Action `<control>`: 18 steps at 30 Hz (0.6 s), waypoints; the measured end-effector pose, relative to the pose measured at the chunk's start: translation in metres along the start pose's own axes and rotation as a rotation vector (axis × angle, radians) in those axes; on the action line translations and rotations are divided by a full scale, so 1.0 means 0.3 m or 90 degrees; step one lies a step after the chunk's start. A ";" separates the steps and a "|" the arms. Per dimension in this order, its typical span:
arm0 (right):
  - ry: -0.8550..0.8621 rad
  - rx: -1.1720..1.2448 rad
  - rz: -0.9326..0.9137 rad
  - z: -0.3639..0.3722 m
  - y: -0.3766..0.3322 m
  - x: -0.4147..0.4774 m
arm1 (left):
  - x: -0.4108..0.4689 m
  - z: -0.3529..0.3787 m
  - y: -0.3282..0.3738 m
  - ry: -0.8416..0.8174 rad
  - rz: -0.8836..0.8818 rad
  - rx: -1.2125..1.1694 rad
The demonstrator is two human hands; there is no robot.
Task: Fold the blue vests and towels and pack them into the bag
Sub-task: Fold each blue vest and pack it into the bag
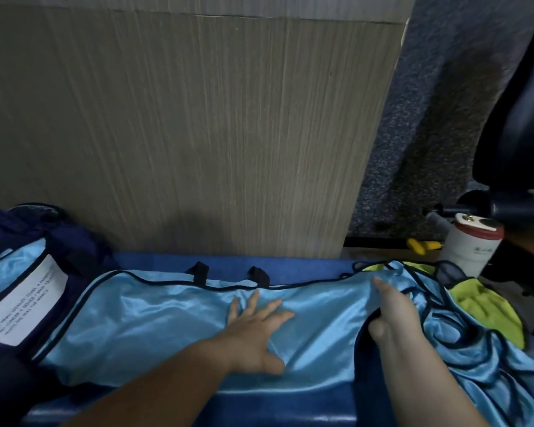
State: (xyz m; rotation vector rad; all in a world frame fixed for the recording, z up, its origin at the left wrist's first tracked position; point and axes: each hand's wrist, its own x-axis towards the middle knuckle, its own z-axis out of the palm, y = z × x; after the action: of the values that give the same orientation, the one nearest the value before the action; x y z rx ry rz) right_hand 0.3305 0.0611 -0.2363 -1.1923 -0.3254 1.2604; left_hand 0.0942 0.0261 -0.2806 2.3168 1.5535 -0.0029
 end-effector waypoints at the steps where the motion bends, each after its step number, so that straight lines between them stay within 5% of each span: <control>1: 0.027 0.007 -0.027 -0.004 -0.004 0.002 | 0.001 -0.002 -0.002 0.004 0.007 -0.008; 9: 0.100 -0.043 -0.181 -0.031 -0.045 0.012 | 0.011 0.019 -0.046 0.296 0.001 0.015; 18: 0.091 -0.119 -0.233 -0.022 -0.037 0.018 | 0.048 -0.055 -0.082 -0.022 -0.101 -0.007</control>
State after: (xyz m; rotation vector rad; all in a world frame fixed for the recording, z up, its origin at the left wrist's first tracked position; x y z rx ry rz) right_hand 0.3435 0.0640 -0.2321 -1.3041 -0.5385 0.8367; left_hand 0.0747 0.0520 -0.2750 2.1675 1.7111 -0.0732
